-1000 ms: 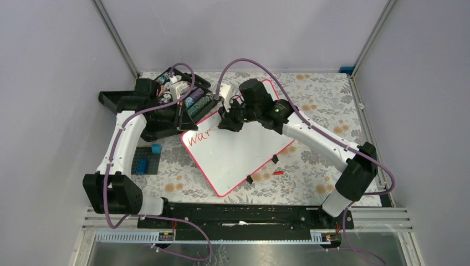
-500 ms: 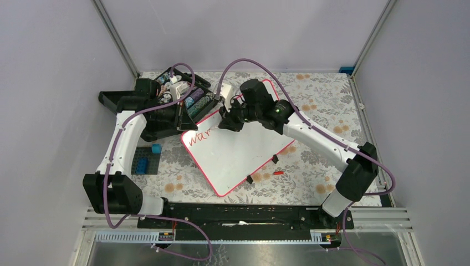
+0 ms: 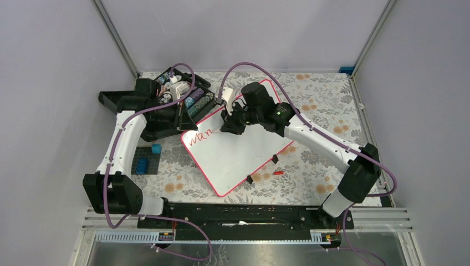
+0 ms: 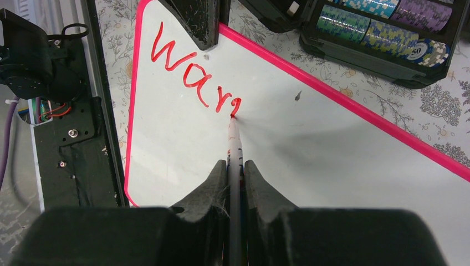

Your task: Write a sentence on the whiteboard

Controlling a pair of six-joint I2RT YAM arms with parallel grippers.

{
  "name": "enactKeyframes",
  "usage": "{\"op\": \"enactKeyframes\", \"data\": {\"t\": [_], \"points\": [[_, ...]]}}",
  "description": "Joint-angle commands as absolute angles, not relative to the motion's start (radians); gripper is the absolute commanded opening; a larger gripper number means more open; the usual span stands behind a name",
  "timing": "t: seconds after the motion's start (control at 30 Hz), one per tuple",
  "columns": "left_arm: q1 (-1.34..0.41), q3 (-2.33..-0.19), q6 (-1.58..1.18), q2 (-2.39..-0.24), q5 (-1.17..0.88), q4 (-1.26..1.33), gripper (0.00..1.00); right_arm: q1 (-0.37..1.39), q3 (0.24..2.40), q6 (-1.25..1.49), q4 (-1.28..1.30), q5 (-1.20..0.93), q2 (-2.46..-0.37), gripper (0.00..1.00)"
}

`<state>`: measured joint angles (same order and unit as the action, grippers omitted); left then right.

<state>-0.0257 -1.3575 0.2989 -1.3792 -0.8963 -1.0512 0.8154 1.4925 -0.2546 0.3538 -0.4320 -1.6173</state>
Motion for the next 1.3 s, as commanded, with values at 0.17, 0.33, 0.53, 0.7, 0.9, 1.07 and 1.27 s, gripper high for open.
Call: {"op": "enactKeyframes", "data": {"t": [0.17, 0.33, 0.53, 0.7, 0.9, 1.07, 1.27], "points": [[-0.043, -1.368, 0.319, -1.377, -0.865, -1.052, 0.0, 0.802, 1.554, -0.259, 0.333, -0.376, -1.639, 0.0], [-0.043, -1.363, 0.32, -1.376, -0.867, -1.052, 0.0, 0.791, 1.585, -0.245, 0.328, -0.367, -1.657, 0.0], [-0.043, -1.365, 0.321, -1.382, -0.868, -1.052, 0.0, 0.778, 1.584, -0.245, 0.329, -0.358, -1.656, 0.0], [-0.043, -1.365, 0.319, -1.384, -0.867, -1.052, 0.0, 0.767, 1.558, -0.251, 0.329, -0.354, -1.637, 0.0], [-0.044, -1.368, 0.318, -1.385, -0.866, -1.051, 0.0, 0.767, 1.514, -0.252, 0.328, -0.377, -1.612, 0.0], [-0.043, -1.367, 0.318, -1.382, -0.867, -1.051, 0.0, 0.767, 1.475, -0.243, 0.329, -0.405, -1.602, 0.0], [-0.043, -1.367, 0.317, -1.378, -0.867, -1.051, 0.0, 0.771, 1.445, -0.238, 0.328, -0.416, -1.584, 0.0]]}}
